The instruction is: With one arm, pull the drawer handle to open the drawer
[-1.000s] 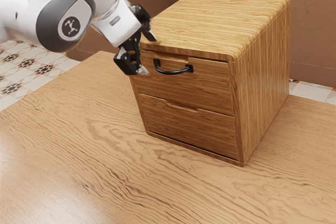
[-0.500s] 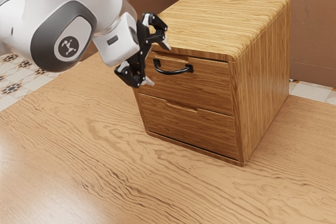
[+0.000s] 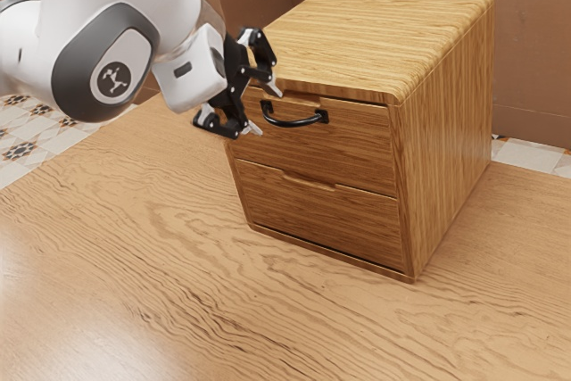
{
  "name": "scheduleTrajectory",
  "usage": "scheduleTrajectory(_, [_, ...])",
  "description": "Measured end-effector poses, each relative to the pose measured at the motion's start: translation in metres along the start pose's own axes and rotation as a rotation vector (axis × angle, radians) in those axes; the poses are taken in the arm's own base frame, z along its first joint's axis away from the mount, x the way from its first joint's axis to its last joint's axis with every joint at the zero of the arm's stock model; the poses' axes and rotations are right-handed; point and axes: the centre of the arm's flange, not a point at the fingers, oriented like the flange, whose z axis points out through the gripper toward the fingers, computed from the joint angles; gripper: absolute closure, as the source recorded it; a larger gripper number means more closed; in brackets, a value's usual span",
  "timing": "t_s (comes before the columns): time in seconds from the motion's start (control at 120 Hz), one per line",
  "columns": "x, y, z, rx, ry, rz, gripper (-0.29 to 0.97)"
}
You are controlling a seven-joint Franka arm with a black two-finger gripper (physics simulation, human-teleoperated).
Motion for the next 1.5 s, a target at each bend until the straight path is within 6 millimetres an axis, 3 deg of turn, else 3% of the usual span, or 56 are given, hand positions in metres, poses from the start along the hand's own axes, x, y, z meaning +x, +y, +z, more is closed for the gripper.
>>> scheduleTrajectory(0.117, [0.002, -0.001, 0.003, -0.002, 0.007, 0.01, 0.47])
scheduleTrajectory(0.267, [0.002, -0.001, 0.003, 0.005, 0.018, 0.013, 0.55])
scheduleTrajectory(0.758, [0.003, 0.001, 0.013, 0.011, 0.027, 0.028, 0.44])
scheduleTrajectory(1.0, [-0.001, -0.001, 0.041, -0.026, 0.031, 0.028, 0.43])
scheduleTrajectory(1.275, [-0.022, -0.001, 0.065, -0.059, 0.019, 0.001, 0.42])
scheduleTrajectory(1.5, [-0.02, -0.004, 0.068, -0.054, 0.025, 0.003, 0.53])
